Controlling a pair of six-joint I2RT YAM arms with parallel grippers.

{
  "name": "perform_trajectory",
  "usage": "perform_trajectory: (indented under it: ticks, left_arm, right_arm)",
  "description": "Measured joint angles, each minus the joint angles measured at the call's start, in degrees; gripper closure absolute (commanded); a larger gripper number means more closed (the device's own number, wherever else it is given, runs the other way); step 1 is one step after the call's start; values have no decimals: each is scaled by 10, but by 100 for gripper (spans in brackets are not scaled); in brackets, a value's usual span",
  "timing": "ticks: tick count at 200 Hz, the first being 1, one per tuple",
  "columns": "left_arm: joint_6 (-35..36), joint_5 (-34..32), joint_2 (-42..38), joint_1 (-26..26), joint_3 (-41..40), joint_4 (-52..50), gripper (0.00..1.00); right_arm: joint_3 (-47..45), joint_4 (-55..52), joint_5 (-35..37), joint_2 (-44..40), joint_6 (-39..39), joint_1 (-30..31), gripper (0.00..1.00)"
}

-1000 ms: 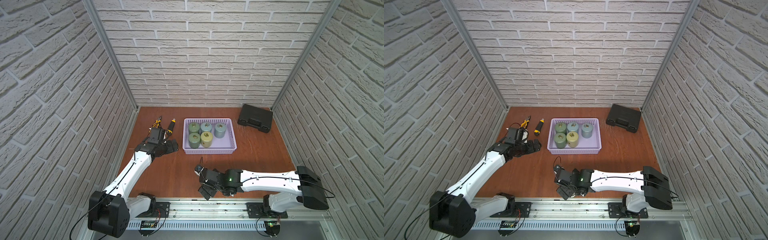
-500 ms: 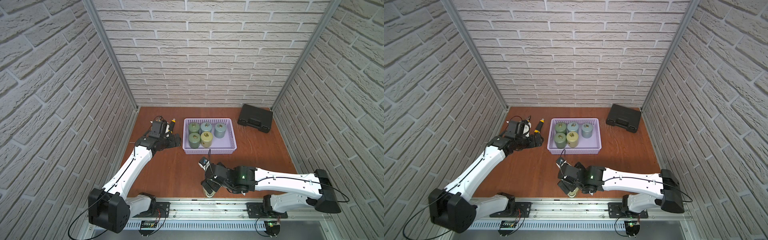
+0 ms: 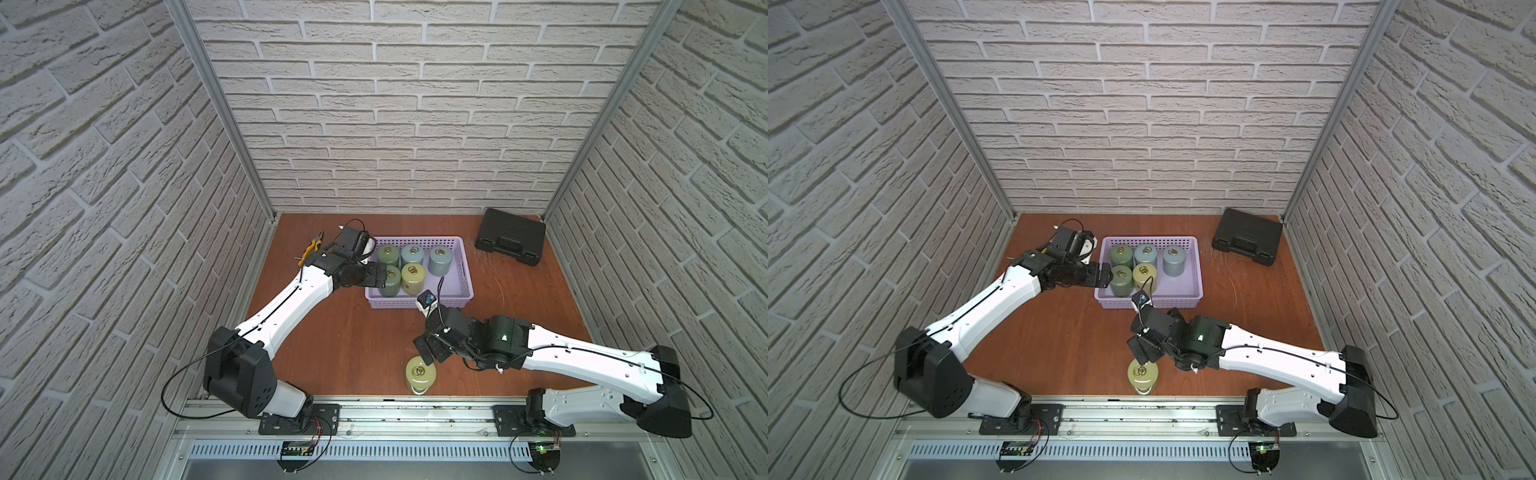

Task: Take the tea canister out of the basket
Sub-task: Pick up the tea canister from the basket.

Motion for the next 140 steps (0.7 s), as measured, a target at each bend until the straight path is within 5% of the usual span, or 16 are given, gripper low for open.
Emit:
perform_trajectory:
  ticks: [140]
  left_arm:
    - [120,-12,156,-35,136,-74,2]
  right_arm:
    - [-86,-26,40,-98,51,-68,0]
